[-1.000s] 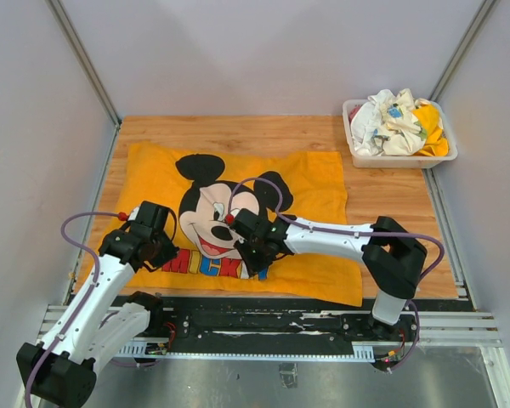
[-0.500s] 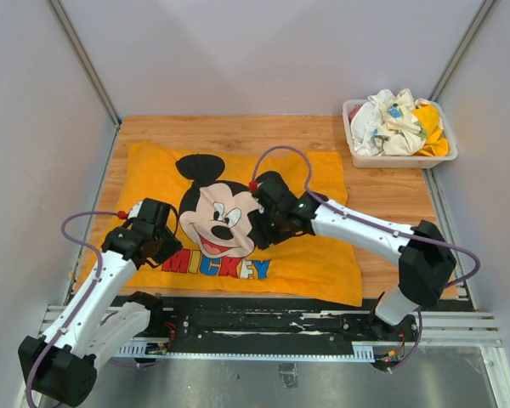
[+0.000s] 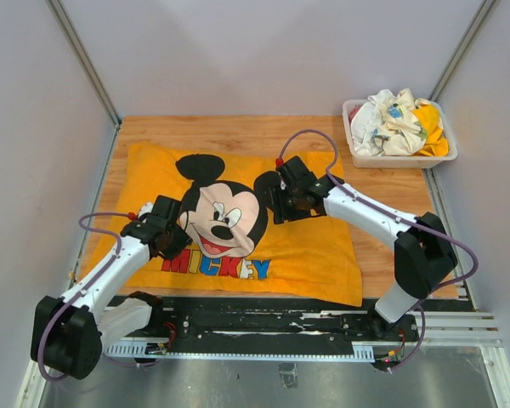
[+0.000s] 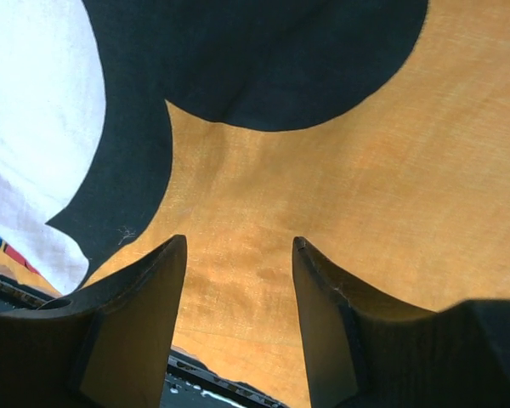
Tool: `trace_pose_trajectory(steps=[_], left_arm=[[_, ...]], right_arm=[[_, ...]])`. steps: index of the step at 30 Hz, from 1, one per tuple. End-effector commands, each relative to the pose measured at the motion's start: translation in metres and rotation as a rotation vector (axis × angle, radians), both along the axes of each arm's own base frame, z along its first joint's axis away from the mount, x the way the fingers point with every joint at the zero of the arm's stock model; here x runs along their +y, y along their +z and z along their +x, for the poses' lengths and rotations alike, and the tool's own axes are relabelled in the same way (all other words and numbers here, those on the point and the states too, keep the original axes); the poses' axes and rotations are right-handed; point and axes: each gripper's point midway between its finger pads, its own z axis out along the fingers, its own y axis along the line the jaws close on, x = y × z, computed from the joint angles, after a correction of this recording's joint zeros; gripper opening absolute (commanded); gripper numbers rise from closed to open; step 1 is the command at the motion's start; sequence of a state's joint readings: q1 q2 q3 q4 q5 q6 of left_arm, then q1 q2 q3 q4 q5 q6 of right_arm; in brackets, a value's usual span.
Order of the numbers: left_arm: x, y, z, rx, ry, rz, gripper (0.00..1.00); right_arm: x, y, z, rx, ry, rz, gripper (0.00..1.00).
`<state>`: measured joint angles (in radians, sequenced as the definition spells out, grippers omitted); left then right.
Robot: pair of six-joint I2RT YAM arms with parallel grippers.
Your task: Remove the trousers from the hanger
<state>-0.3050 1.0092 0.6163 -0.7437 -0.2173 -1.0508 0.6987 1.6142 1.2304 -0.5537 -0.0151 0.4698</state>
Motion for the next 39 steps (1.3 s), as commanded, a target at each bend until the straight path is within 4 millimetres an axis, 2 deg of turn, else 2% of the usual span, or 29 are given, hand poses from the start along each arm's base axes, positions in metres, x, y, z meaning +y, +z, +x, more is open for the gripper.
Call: trace_pose_trajectory(steps=[1, 9, 16, 22, 24, 25, 27, 31, 37, 39], left_arm=[[-0.004, 0.006, 0.03, -0.125, 0.04, -0.012, 0.44], [0.001, 0.037, 0.065, -0.282, 0.072, 0.015, 0.49], [-0.003, 0.031, 0.092, -0.249, 0.057, 0.065, 0.49], [-0.007, 0.039, 0.109, -0.306, 0.03, 0.07, 0.5], [-0.004, 0.033, 0.107, -0.264, 0.031, 0.095, 0.44], [-0.002, 0.028, 0.104, -0.239, 0.028, 0.11, 0.34], [0.0, 0.021, 0.098, -0.207, 0.025, 0.122, 0.23], [0.003, 0.018, 0.085, -0.201, 0.028, 0.113, 0.14], [0.008, 0.025, 0.067, -0.182, 0.046, 0.11, 0.01], [0.008, 0.03, 0.061, -0.183, 0.045, 0.098, 0.0]], right_arm=[[0.01, -0.005, 0.002, 0.01, 0.031, 0.028, 0.54], [0.002, -0.016, -0.009, 0.036, 0.039, 0.014, 0.54], [0.005, -0.016, -0.01, 0.043, 0.047, 0.025, 0.53], [0.002, -0.02, -0.012, 0.049, 0.041, 0.021, 0.53], [0.003, -0.022, -0.013, 0.056, 0.043, 0.02, 0.53], [0.003, -0.022, -0.013, 0.059, 0.04, 0.02, 0.53], [0.003, -0.024, -0.013, 0.059, 0.041, 0.019, 0.53], [0.004, -0.027, -0.011, 0.064, 0.042, 0.016, 0.52], [0.002, -0.037, -0.009, 0.075, 0.031, -0.013, 0.52], [-0.001, -0.043, -0.007, 0.083, 0.018, -0.036, 0.52]])
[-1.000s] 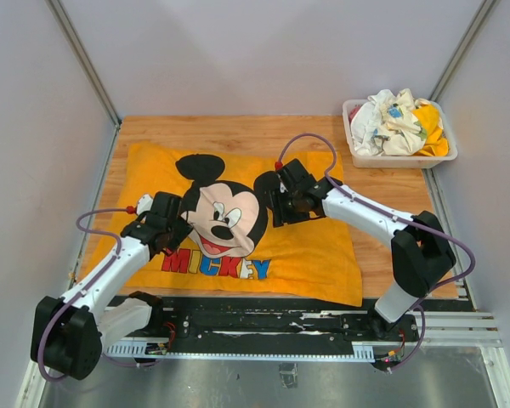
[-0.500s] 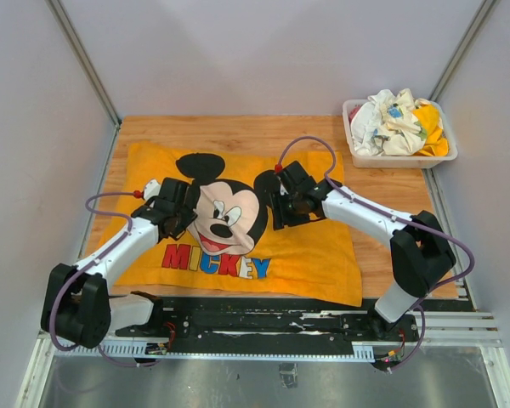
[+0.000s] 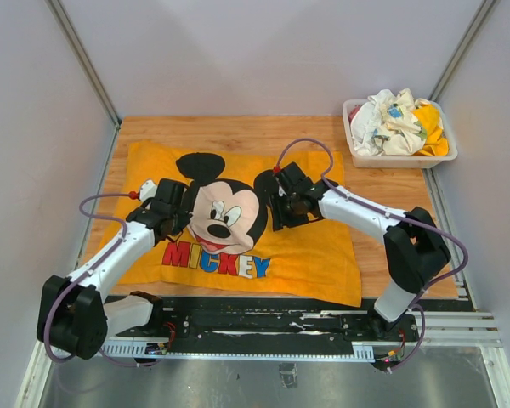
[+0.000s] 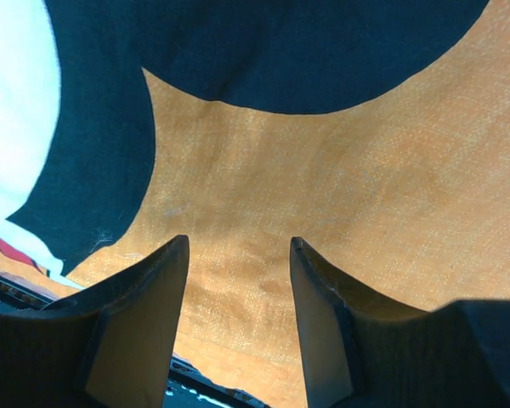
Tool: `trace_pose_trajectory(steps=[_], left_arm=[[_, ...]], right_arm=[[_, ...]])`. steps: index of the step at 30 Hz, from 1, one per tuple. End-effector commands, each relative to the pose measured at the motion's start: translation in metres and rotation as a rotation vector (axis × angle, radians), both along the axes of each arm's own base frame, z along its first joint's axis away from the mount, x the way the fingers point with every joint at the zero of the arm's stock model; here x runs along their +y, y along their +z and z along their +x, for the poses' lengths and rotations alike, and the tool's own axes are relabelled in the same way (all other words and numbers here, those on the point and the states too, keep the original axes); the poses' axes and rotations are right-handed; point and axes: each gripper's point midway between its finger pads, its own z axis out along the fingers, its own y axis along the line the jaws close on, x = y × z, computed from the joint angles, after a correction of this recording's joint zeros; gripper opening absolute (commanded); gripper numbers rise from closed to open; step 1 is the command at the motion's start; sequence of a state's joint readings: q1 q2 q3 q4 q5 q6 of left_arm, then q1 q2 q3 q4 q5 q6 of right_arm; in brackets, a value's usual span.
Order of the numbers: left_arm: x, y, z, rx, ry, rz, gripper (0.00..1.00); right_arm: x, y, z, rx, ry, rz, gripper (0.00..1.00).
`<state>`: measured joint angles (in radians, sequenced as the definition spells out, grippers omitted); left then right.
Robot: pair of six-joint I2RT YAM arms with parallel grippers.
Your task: Remove the trousers from the hanger
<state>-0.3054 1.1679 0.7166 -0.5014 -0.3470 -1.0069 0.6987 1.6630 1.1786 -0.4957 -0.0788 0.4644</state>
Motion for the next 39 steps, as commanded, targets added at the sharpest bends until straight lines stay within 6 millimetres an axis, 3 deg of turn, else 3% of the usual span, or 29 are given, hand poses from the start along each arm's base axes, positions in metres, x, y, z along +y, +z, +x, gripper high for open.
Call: trace_pose_trajectory(steps=[1, 8, 15, 17, 21, 27, 30, 33, 39], left_arm=[[0.009, 0.004, -0.021, 0.029, 0.027, 0.02, 0.0], [0.016, -0.003, -0.054, 0.097, 0.055, 0.007, 0.0], [0.013, -0.04, -0.095, 0.234, 0.049, -0.041, 0.0], [0.009, -0.048, -0.102, 0.26, 0.035, -0.065, 0.09], [0.004, -0.042, -0.102, 0.263, 0.022, -0.087, 0.3], [0.004, 0.019, -0.074, 0.132, 0.022, -0.08, 0.35], [0.003, 0.035, -0.064, 0.085, 0.029, -0.089, 0.37], [0.006, 0.026, -0.061, 0.097, 0.05, -0.07, 0.39], [-0.004, -0.017, -0.072, 0.192, 0.04, -0.113, 0.34]], right_arm=[[-0.011, -0.018, 0.003, 0.021, -0.028, -0.065, 0.52], [-0.027, -0.031, 0.016, 0.052, -0.089, -0.083, 0.51], [-0.032, -0.029, 0.024, 0.048, -0.105, -0.072, 0.51], [-0.034, -0.029, 0.024, 0.051, -0.107, -0.074, 0.51], [-0.039, -0.027, 0.025, 0.05, -0.117, -0.064, 0.52], [-0.034, -0.011, 0.024, 0.029, -0.086, -0.025, 0.53], [-0.03, 0.0, 0.022, 0.008, -0.055, 0.005, 0.54], [-0.019, 0.012, 0.016, 0.003, -0.003, 0.069, 0.54], [0.011, 0.043, -0.014, -0.021, 0.183, 0.181, 0.56]])
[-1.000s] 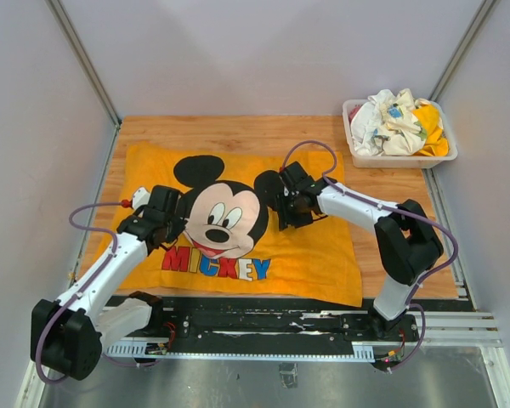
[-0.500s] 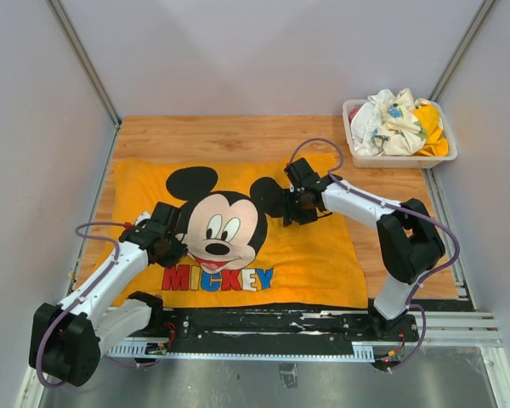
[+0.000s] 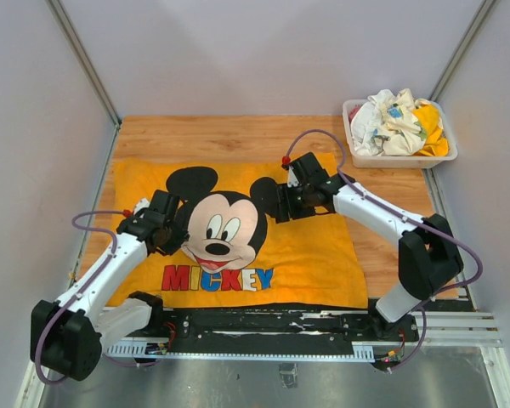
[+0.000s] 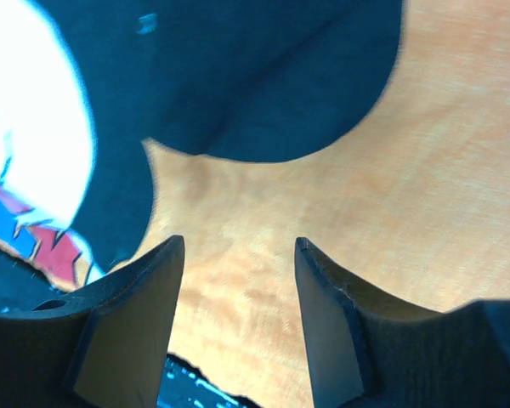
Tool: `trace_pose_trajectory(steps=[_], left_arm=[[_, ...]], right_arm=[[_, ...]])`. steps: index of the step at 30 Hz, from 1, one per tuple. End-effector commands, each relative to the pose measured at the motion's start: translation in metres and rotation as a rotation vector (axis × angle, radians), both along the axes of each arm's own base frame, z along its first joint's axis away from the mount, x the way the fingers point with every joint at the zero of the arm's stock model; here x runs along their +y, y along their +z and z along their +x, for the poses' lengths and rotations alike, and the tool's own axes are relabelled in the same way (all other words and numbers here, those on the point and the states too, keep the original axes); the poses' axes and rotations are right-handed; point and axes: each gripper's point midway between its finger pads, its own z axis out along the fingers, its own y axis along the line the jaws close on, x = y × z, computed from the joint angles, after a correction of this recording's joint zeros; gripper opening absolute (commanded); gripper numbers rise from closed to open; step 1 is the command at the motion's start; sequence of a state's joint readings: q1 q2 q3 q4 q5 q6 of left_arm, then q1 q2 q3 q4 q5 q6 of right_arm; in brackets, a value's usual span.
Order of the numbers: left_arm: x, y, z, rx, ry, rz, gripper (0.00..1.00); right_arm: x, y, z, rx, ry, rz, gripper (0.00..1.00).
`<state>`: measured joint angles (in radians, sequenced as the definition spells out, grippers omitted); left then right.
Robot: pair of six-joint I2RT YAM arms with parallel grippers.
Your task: Remove the trousers from the hanger
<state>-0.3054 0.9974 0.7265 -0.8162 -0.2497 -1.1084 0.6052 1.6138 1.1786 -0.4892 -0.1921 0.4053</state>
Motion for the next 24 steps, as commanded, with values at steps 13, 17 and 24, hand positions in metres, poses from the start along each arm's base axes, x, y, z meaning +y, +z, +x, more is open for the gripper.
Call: trace_pose_trajectory(steps=[13, 17, 24], left_arm=[[-0.008, -0.054, 0.032, 0.053, -0.038, 0.05, 0.36], [-0.012, -0.051, 0.065, 0.032, -0.063, 0.093, 0.36], [-0.014, -0.058, 0.107, 0.025, -0.089, 0.115, 0.37]], right_arm=[[0.078, -0.015, -0.059, 0.105, 0.351, 0.102, 0.57], [0.067, -0.04, -0.022, 0.106, 0.256, 0.013, 0.57], [0.047, -0.071, 0.051, 0.116, 0.118, -0.067, 0.58]])
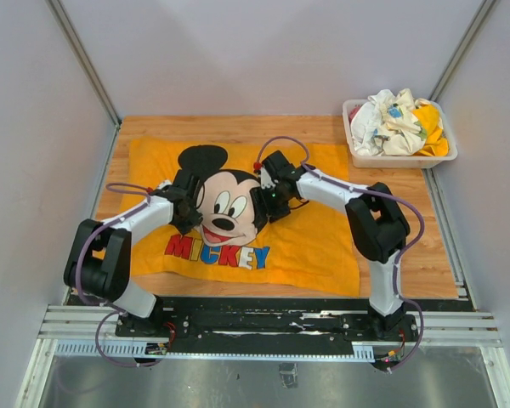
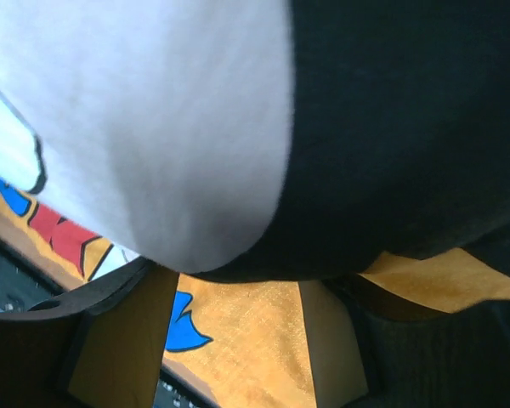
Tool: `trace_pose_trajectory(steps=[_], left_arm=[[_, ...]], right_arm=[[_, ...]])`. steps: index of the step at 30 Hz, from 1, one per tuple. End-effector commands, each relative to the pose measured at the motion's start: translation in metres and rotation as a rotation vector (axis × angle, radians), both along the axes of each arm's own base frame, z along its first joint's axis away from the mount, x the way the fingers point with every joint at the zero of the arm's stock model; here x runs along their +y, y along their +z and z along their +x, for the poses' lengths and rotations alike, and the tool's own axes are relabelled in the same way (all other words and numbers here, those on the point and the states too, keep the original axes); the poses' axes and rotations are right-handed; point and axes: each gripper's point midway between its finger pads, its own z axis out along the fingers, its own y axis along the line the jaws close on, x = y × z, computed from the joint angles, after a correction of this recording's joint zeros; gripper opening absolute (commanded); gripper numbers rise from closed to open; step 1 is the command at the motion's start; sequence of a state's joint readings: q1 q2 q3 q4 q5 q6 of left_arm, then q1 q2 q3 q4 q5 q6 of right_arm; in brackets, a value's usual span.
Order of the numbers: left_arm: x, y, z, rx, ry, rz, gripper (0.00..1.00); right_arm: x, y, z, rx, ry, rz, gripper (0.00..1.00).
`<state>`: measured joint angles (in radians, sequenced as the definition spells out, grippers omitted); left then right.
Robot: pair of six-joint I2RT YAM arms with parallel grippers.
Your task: Remove the trousers from the hanger
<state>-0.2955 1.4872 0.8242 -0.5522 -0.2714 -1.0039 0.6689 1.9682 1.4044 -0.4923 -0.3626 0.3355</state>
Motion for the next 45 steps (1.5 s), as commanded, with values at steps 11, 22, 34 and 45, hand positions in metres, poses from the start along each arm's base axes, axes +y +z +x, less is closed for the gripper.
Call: trace_pose_trajectory(steps=[11, 22, 34, 45], left_arm=[[0.021, -0.009, 0.06, -0.057, 0.01, 0.021, 0.38], [0.023, 0.074, 0.093, -0.214, -0.066, 0.029, 0.39], [0.044, 0.159, 0.052, -0.365, -0.086, 0.102, 0.52], [0.038, 0.213, 0.028, -0.602, -0.179, 0.075, 0.59]], right_arm=[[-0.018, -0.015, 0.123, -0.081, -0.166, -0.057, 0.59], [-0.049, 0.04, 0.089, -0.146, -0.203, -0.037, 0.62], [-0.073, 0.087, 0.071, -0.216, -0.254, 0.02, 0.66], [-0.094, 0.128, 0.06, -0.326, -0.304, 0.078, 0.87]])
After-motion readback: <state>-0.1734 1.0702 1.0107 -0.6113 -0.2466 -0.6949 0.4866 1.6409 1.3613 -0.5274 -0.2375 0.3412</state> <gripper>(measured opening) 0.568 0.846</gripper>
